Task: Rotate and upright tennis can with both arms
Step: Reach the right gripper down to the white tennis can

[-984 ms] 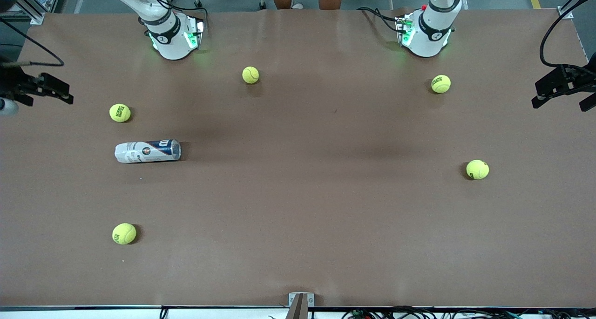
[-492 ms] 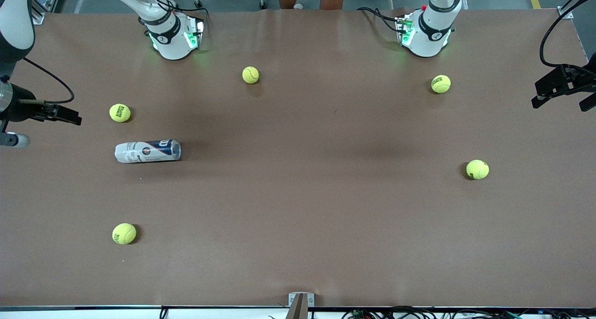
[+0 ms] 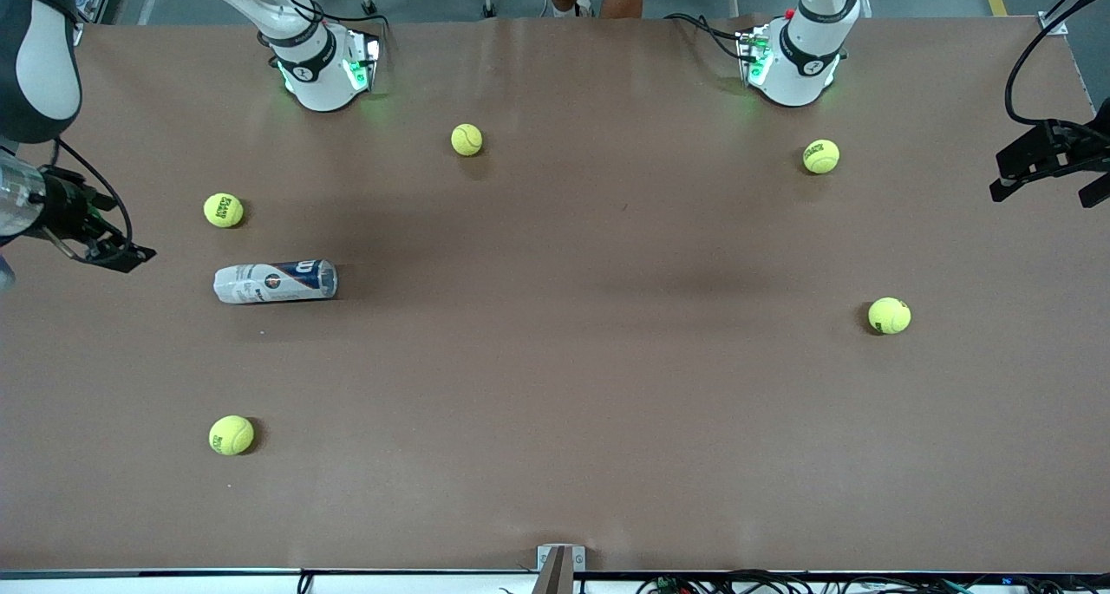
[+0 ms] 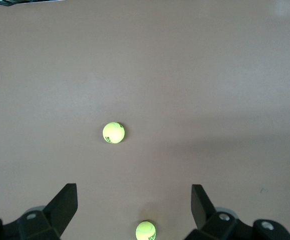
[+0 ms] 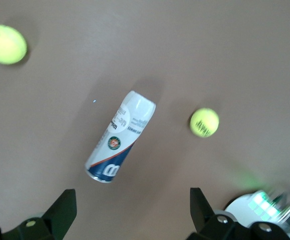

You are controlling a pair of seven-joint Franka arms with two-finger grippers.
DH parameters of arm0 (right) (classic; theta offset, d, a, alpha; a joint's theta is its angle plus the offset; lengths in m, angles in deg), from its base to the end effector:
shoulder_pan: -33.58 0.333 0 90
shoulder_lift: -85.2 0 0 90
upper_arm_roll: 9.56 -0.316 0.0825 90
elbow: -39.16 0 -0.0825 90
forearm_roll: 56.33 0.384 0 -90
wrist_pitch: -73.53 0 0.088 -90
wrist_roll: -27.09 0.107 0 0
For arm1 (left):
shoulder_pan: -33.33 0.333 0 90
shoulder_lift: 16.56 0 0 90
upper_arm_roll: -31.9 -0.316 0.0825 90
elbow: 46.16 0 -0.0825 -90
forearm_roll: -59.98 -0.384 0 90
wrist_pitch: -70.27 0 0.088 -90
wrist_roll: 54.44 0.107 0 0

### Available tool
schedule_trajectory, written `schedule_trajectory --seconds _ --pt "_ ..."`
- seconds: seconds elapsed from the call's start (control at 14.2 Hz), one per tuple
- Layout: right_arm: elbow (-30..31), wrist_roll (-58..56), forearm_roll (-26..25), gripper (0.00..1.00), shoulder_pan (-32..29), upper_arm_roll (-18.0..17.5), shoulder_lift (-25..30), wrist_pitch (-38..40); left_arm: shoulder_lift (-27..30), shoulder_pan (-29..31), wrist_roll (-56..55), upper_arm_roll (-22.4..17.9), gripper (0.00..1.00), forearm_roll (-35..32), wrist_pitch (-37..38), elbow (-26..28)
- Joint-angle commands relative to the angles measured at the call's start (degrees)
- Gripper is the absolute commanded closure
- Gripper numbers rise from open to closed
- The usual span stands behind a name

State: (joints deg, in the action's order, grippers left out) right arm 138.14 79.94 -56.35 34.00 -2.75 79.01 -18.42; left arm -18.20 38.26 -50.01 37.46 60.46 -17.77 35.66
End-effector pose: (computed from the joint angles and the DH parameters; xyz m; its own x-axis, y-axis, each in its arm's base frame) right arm 0.5661 -0.0610 0.4935 0.4961 -0.8589 -0.1272 -0.8378 -0.5120 0.1896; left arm 0.5598 -0.0061 0.6727 0.9928 -0.0882 0.0806 -0.0889 -0.9960 0.0049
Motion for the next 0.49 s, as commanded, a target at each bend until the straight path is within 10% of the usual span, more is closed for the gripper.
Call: schedule_trajectory --seconds 0.0,0.42 --pt "8.30 11.20 1.78 0.00 0.12 -0.12 0.48 -7.07 -0.21 0.35 0.84 0.15 0.00 0.93 0.24 -0.78" --pt "22.83 21.92 0.91 0.00 0.73 -0.04 -2.66 -28.79 -0.21 0.35 0.84 0.15 0.00 0.84 0.24 -0.78"
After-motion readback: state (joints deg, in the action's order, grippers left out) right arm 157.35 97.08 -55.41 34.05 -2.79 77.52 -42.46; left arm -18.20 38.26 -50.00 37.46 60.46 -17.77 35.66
